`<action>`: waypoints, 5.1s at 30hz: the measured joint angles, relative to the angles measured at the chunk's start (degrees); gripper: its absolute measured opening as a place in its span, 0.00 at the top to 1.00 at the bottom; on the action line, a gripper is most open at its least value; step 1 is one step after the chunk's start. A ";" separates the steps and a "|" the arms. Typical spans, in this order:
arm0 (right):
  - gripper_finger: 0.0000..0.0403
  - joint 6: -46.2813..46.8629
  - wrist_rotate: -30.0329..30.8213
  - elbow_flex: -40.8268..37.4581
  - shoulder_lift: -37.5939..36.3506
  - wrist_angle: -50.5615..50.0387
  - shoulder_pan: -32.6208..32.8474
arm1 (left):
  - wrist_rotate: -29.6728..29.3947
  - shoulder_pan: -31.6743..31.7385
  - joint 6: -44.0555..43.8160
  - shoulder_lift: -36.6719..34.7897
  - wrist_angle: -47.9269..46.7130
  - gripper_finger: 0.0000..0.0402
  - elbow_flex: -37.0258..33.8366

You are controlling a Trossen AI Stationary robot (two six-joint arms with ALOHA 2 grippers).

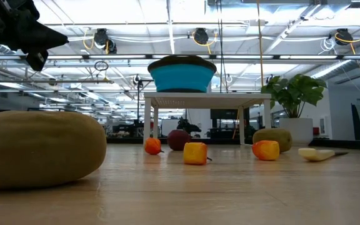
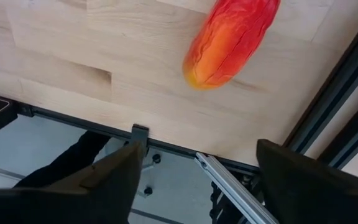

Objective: Pick & Place Fruit
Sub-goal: Put the mango into the blue strainer bowl on the shelf

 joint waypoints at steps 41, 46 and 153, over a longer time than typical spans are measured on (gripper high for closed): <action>0.12 -2.52 0.12 -4.87 0.00 6.22 -0.02 | 0.00 0.00 -0.64 0.00 -0.04 0.95 0.00; 0.12 -2.52 0.12 -4.87 0.00 6.21 -0.02 | 0.01 -0.01 -0.66 0.00 -0.04 0.95 0.00; 0.49 -13.31 20.19 -18.14 4.42 34.62 -3.07 | -1.04 -0.01 0.54 -0.02 -0.02 0.95 -0.02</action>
